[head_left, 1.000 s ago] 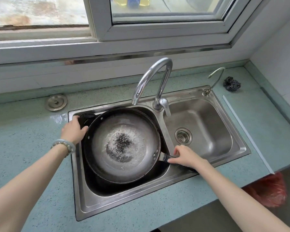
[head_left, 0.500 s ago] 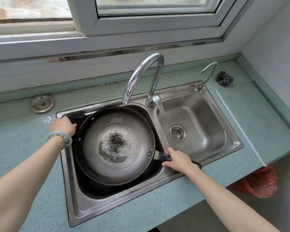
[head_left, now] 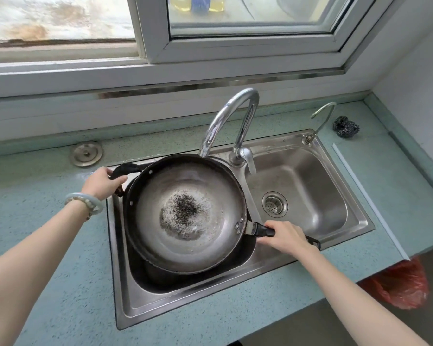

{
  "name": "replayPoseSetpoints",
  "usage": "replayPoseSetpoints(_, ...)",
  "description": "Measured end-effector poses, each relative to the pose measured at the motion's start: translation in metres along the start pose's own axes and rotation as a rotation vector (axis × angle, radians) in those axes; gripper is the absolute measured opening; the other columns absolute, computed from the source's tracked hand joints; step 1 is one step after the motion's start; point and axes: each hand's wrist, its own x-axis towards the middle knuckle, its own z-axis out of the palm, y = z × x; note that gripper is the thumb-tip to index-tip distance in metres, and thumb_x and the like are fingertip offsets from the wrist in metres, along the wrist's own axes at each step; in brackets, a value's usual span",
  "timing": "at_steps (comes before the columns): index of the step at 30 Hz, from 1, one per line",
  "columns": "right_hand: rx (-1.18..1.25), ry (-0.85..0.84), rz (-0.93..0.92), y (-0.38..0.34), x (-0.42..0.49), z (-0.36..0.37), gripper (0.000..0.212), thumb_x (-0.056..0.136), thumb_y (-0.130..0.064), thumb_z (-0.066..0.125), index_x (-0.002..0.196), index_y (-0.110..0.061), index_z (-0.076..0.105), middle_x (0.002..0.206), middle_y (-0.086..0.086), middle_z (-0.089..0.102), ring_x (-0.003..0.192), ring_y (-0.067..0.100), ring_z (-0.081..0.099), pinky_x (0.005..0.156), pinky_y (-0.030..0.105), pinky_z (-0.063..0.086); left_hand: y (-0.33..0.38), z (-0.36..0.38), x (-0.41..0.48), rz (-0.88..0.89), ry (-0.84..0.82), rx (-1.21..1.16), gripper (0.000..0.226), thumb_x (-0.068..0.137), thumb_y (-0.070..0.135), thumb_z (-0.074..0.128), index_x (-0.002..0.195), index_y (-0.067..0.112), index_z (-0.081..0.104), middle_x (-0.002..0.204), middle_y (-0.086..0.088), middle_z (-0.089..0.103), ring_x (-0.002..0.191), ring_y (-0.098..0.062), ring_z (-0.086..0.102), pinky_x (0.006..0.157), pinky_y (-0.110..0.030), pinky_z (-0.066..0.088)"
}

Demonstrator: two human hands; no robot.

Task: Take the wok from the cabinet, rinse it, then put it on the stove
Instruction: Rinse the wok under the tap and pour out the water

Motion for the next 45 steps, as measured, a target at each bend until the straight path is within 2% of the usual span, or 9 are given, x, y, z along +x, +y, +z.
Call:
replayPoseSetpoints(6,-0.156,-0.019,-0.083,-0.010,0.002,-0.073,0.031,0.068,-0.065,0.066,0.077,-0.036,0.062,0.081,-0.008,0.063,0.093,0.020,0.061,0.066,0.030,0.037,-0.023,-0.002,-0.019,-0.031,-0.097,-0.064,0.039,0.096,0.028,0.050,0.068,0.001,0.057,0.064,-0.012,0.058,0.062,-0.026,0.054,0.058,-0.031,0.038)
replayPoseSetpoints(16,-0.365,0.250,-0.140,-0.037,-0.023,-0.086,0.035,0.074,-0.062,0.061,0.095,-0.035,0.066,0.094,-0.005,0.072,0.098,0.022,0.065,0.067,0.029,0.037,-0.058,0.004,-0.044,-0.070,-0.029,-0.177,0.033,0.096,0.021,0.047,0.084,-0.006,0.061,0.079,-0.020,0.062,0.077,-0.031,0.056,0.069,-0.036,0.040)
replayPoseSetpoints(20,-0.244,0.309,-0.108,-0.021,-0.022,-0.056,0.033,0.076,-0.059,0.064,0.098,-0.035,0.066,0.098,-0.006,0.071,0.100,0.023,0.065,0.071,0.030,0.043,-0.043,-0.003,-0.054,0.016,0.100,-0.306,0.023,0.093,0.018,0.049,0.075,0.006,0.056,0.062,0.002,0.063,0.071,-0.027,0.057,0.060,-0.032,0.039)
replayPoseSetpoints(24,-0.035,0.281,-0.037,-0.009,-0.020,-0.018,0.041,0.076,-0.054,0.068,0.114,-0.040,0.065,0.106,-0.005,0.072,0.105,0.023,0.063,0.081,0.031,0.047,-0.020,-0.018,-0.061,0.090,0.202,-0.304,0.028,0.094,0.027,0.053,0.111,0.004,0.054,0.099,-0.007,0.059,0.092,-0.023,0.054,0.081,-0.037,0.043)
replayPoseSetpoints(28,0.177,0.179,0.019,-0.004,-0.018,0.011,0.039,0.072,-0.054,0.072,0.110,-0.045,0.065,0.104,-0.008,0.072,0.105,0.021,0.063,0.079,0.031,0.046,-0.001,-0.034,-0.067,0.154,0.232,-0.239,0.028,0.092,0.030,0.056,0.110,0.009,0.057,0.100,-0.004,0.060,0.093,-0.021,0.056,0.085,-0.034,0.043)
replayPoseSetpoints(34,0.187,0.022,-0.021,-0.001,-0.015,0.002,0.035,0.067,-0.058,0.073,0.098,-0.043,0.069,0.086,-0.013,0.070,0.093,0.015,0.061,0.076,0.032,0.047,0.002,-0.041,-0.068,0.098,0.231,-0.157,0.025,0.089,0.037,0.056,0.093,0.013,0.060,0.087,-0.002,0.063,0.084,-0.023,0.058,0.077,-0.033,0.042)
replayPoseSetpoints(37,0.082,-0.012,-0.088,-0.001,-0.014,-0.024,0.034,0.066,-0.062,0.070,0.089,-0.037,0.068,0.075,-0.012,0.065,0.083,0.014,0.059,0.073,0.032,0.048,-0.018,-0.036,-0.064,0.012,0.134,-0.232,0.032,0.087,0.035,0.054,0.075,0.007,0.064,0.071,-0.010,0.068,0.071,-0.028,0.062,0.076,-0.047,0.053)
replayPoseSetpoints(42,-0.119,0.124,-0.168,-0.012,-0.015,-0.065,0.046,0.062,-0.067,0.066,0.099,-0.039,0.069,0.092,-0.010,0.072,0.093,0.018,0.064,0.074,0.031,0.046,-0.059,-0.021,-0.055,-0.160,0.058,-0.344,0.031,0.077,0.035,0.056,0.068,0.006,0.063,0.062,-0.011,0.059,0.068,-0.027,0.057,0.079,-0.046,0.053)
replayPoseSetpoints(45,-0.179,0.243,-0.185,-0.016,-0.019,-0.070,0.039,0.064,-0.066,0.064,0.094,-0.041,0.068,0.087,-0.009,0.073,0.092,0.020,0.065,0.066,0.029,0.041,-0.070,-0.016,-0.053,-0.170,0.041,-0.429,0.031,0.073,0.038,0.055,0.070,0.008,0.060,0.067,-0.012,0.059,0.071,-0.027,0.058,0.089,-0.055,0.050)
